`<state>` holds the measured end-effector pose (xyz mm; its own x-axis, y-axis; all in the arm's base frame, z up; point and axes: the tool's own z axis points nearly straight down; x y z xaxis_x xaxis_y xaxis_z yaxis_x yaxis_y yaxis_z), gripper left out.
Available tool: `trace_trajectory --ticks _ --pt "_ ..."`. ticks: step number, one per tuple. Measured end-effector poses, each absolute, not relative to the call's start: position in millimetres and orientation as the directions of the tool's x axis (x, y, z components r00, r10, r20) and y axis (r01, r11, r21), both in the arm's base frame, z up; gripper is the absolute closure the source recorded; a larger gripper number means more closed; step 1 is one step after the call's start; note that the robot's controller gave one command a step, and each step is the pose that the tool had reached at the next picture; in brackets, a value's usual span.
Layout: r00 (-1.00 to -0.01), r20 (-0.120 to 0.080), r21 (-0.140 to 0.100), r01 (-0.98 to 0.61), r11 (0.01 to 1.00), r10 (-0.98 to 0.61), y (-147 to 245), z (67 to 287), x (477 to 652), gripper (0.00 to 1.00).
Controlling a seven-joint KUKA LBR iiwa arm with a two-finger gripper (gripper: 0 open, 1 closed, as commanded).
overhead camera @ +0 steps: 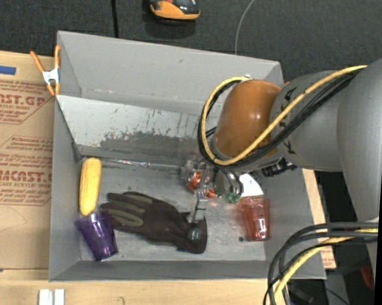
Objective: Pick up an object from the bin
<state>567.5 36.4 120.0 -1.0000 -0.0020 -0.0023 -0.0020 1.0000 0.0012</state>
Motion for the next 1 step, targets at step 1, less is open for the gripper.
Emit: trace_trajectory --ticks 1 --pt "-1.000 -0.002 0.001 -0.002 1.000 -0.002 36.4 119.9 567.4 0.00"
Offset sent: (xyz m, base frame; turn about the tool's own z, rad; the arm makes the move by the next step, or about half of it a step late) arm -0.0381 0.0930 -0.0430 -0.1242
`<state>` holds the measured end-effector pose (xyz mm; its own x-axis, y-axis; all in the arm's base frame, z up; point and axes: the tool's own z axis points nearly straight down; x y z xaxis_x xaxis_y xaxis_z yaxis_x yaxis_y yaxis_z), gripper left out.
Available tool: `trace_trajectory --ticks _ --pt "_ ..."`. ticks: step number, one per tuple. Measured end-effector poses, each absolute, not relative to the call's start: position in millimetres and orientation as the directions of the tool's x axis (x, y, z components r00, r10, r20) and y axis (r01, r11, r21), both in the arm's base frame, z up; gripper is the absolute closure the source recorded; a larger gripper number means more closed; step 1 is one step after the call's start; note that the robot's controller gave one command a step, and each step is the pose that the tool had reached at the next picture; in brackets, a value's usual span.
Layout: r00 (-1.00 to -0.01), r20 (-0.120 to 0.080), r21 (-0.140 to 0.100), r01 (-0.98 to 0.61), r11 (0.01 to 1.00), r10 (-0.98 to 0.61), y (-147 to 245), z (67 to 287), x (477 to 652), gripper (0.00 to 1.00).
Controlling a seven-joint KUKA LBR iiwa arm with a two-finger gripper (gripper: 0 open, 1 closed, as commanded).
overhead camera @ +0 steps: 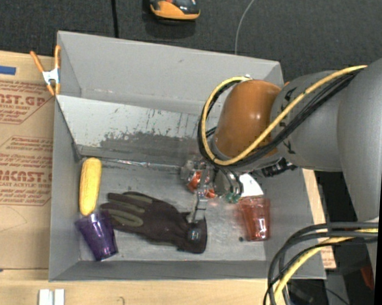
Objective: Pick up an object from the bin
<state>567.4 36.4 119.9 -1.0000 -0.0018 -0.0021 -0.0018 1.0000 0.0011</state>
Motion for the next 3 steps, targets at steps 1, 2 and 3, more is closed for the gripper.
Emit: trace_trajectory --ticks 1,2,3 --pt "-0.998 -0.004 -0.001 -0.058 0.998 -0.058 79.0 99.4 549.8 0.00" --pt "-1.000 0.001 0.001 -0.007 1.000 -0.007 79.6 70.1 524.3 1.00" --pt "-1.000 0.001 0.001 -0.007 1.000 -0.007 79.7 70.1 524.3 1.00"
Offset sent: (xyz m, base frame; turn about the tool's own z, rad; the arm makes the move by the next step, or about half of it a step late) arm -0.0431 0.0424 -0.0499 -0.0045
